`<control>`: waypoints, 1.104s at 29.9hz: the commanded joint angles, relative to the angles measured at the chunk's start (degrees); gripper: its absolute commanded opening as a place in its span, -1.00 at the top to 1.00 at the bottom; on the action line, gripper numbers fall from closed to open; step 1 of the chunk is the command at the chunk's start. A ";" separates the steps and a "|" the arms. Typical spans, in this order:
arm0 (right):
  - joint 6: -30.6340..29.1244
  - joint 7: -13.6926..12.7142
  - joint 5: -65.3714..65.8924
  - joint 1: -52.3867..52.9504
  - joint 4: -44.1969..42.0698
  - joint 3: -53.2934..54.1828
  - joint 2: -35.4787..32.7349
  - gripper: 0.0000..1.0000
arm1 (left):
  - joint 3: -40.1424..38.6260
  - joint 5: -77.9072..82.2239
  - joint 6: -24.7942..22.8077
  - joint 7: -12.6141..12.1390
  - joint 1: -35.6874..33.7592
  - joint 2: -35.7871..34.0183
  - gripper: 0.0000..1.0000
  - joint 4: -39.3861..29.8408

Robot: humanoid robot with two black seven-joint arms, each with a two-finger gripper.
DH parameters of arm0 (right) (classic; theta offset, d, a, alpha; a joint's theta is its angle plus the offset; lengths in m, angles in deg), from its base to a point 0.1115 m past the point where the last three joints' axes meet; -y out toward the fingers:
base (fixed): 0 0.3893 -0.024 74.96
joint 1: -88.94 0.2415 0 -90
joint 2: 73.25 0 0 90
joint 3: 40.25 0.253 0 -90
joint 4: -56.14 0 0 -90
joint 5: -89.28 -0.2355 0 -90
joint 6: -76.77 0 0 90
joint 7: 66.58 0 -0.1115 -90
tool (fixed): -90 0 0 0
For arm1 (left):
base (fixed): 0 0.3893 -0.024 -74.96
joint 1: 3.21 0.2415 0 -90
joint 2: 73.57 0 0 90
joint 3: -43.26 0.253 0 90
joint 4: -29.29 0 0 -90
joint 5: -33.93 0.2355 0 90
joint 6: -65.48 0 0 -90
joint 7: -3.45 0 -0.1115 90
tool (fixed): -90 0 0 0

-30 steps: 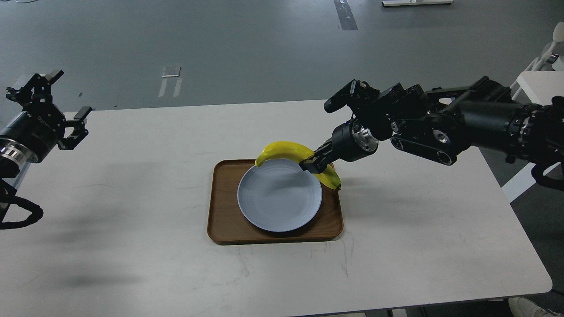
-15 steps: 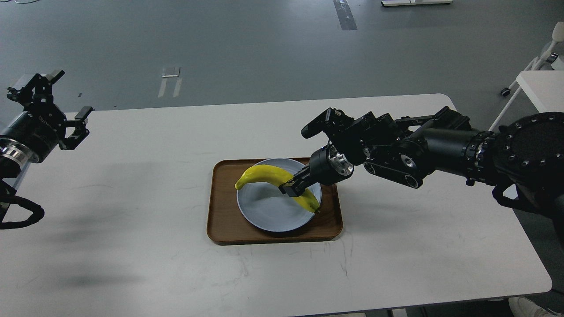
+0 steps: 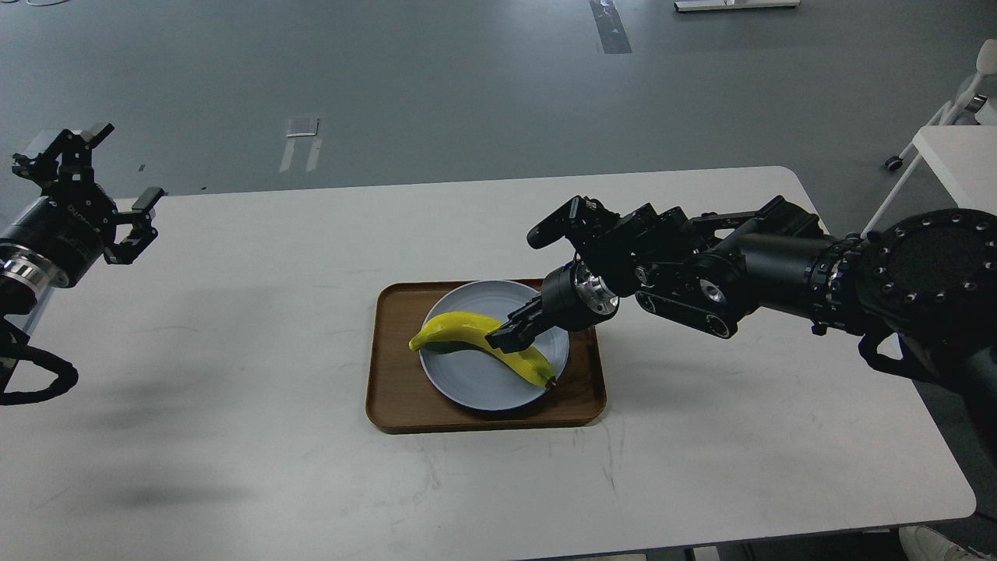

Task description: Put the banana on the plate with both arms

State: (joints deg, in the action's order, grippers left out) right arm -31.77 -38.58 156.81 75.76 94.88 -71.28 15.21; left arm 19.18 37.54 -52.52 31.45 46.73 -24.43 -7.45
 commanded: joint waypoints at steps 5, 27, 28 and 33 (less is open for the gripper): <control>-0.36 0.00 -7.49 2.38 1.24 9.04 -10.66 -0.95 | 0.08 0.00 0.00 0.00 -0.10 -0.01 -0.97 0.01; -0.62 0.00 -51.26 -36.46 7.22 53.69 -26.14 -0.99 | 0.96 0.44 0.00 0.00 0.34 3.59 -0.97 0.18; -0.62 0.00 -52.23 -37.69 7.66 54.13 -26.14 -0.98 | 0.96 0.44 0.00 0.00 0.42 3.95 -0.97 0.27; -0.62 0.00 -53.91 -39.90 9.68 54.84 -26.41 -0.99 | 0.96 0.62 0.00 0.00 0.42 4.39 -0.97 0.54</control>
State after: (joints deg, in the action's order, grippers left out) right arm -32.38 -38.59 103.57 37.05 103.36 -16.74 -10.97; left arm 20.15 38.08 -52.52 31.45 47.13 -20.23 -7.07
